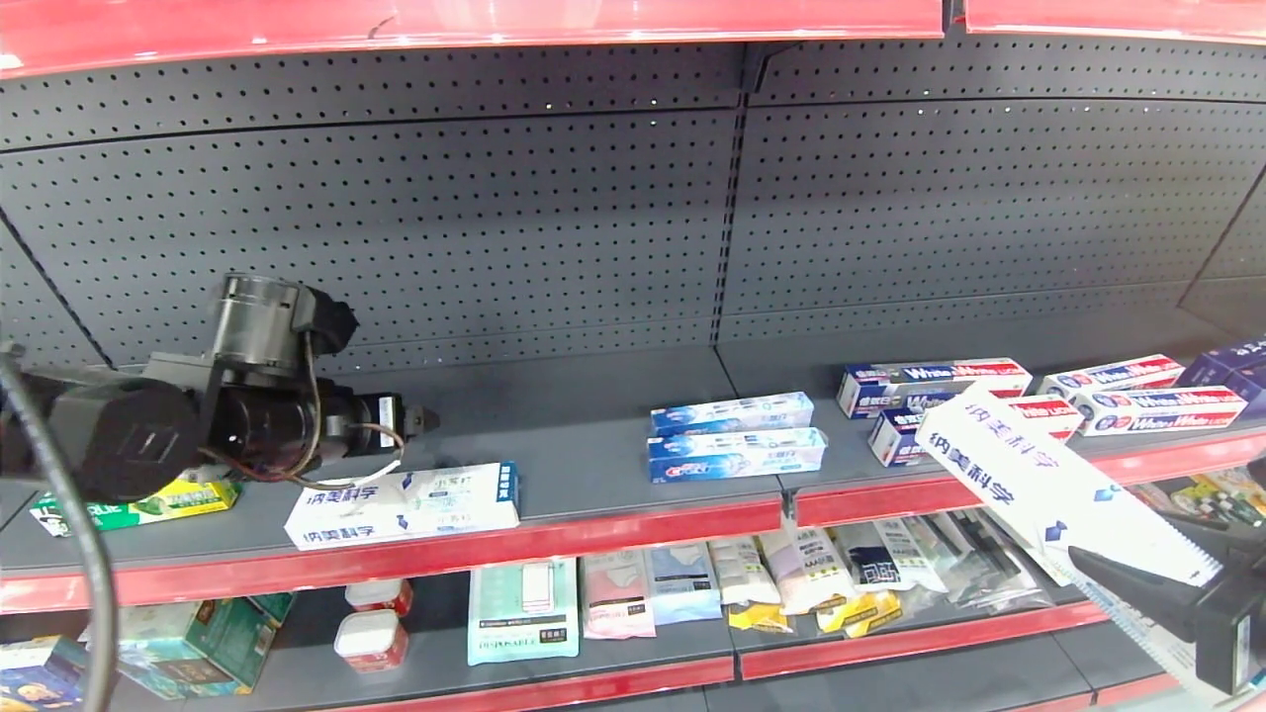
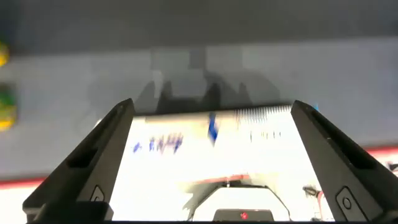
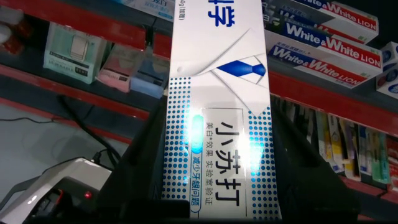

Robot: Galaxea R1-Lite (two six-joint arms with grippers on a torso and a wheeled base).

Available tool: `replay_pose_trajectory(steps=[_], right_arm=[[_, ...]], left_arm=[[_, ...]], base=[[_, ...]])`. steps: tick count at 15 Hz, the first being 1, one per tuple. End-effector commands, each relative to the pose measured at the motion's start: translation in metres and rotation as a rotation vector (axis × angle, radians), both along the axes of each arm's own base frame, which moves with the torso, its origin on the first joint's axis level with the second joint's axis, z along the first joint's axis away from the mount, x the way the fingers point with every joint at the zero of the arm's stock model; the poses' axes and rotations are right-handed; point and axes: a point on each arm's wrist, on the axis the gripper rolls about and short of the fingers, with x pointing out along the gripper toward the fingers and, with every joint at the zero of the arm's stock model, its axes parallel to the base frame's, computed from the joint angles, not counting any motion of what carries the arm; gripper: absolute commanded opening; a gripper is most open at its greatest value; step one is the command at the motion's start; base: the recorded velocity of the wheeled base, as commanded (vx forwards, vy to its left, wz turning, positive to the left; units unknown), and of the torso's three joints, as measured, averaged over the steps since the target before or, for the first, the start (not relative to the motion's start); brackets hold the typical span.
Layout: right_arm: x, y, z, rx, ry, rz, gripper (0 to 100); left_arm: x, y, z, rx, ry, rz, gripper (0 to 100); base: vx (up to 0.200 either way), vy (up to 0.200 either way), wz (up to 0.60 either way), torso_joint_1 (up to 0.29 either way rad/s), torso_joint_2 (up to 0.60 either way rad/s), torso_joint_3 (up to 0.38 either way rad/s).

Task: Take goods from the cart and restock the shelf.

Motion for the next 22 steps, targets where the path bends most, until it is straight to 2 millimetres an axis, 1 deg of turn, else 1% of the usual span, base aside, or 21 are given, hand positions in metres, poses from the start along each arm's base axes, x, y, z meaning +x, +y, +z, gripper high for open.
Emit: replay_pose_trajectory(steps=[1, 2, 3, 6, 7, 8, 9, 12, 15, 17, 18, 19, 20, 21, 22], right_arm=[[0.001, 0.0, 0.001, -0.002, -0.002, 0.001, 0], [0.001, 0.0, 0.002, -0.005, -0.006, 0.004, 0], [0.001, 0.0, 0.003, -0.028, -0.02, 0.014, 0], [0.005, 0.001, 0.011, -0.068, -0.055, 0.033, 0], [0.01, 0.0, 0.013, -0.132, -0.069, 0.056, 0], [0.011, 0.0, 0.014, -0.156, -0.078, 0.065, 0], [0.015, 0.0, 0.015, -0.177, -0.079, 0.075, 0], [0.025, 0.001, 0.022, -0.178, -0.086, 0.081, 0], [0.031, 0.001, 0.024, -0.181, -0.084, 0.083, 0], [0.032, 0.002, 0.025, -0.182, -0.088, 0.086, 0], [0.032, 0.002, 0.025, -0.182, -0.088, 0.086, 0], [0.037, 0.002, 0.029, -0.19, -0.096, 0.089, 0], [0.041, 0.002, 0.031, -0.191, -0.1, 0.089, 0], [0.043, 0.002, 0.035, -0.189, -0.112, 0.089, 0], [0.045, 0.002, 0.036, -0.19, -0.112, 0.092, 0]], left_arm=[[-0.05, 0.011, 0.024, -0.012, -0.076, 0.005, 100], [-0.056, 0.012, 0.025, -0.012, -0.082, 0.004, 100], [-0.088, 0.018, 0.032, -0.014, -0.123, -0.002, 100], [-0.137, 0.027, 0.035, -0.021, -0.192, -0.015, 100], [-0.161, 0.032, 0.029, 0.003, -0.21, -0.04, 100], [-0.171, 0.034, 0.025, 0.018, -0.216, -0.055, 100], [-0.193, 0.038, 0.019, 0.026, -0.25, -0.084, 100], [-0.237, 0.045, 0.004, 0.01, -0.321, -0.178, 100], [-0.281, 0.051, -0.008, -0.014, -0.377, -0.344, 100], [-0.302, 0.054, -0.019, -0.002, -0.387, -0.425, 100], [-0.302, 0.054, -0.019, -0.002, -0.387, -0.425, 100], [-0.307, 0.057, -0.027, 0.051, -0.389, -0.361, 100], [-0.307, 0.059, -0.027, 0.117, -0.394, -0.266, 100], [-0.309, 0.061, -0.027, 0.156, -0.414, -0.207, 100], [-0.313, 0.062, -0.032, 0.156, -0.434, -0.204, 100]], base=[[0.0, 0.0, 0.0, 0.0, 0.0, 0.0], [0.0, 0.0, 0.0, 0.0, 0.0, 0.0], [0.0, 0.0, 0.0, 0.0, 0.0, 0.0], [0.0, 0.0, 0.0, 0.0, 0.0, 0.0], [0.0, 0.0, 0.0, 0.0, 0.0, 0.0], [0.0, 0.0, 0.0, 0.0, 0.0, 0.0], [0.0, 0.0, 0.0, 0.0, 0.0, 0.0], [0.0, 0.0, 0.0, 0.0, 0.0, 0.0], [0.0, 0.0, 0.0, 0.0, 0.0, 0.0], [0.0, 0.0, 0.0, 0.0, 0.0, 0.0], [0.0, 0.0, 0.0, 0.0, 0.0, 0.0], [0.0, 0.0, 0.0, 0.0, 0.0, 0.0], [0.0, 0.0, 0.0, 0.0, 0.0, 0.0], [0.0, 0.0, 0.0, 0.0, 0.0, 0.0], [0.0, 0.0, 0.0, 0.0, 0.0, 0.0]])
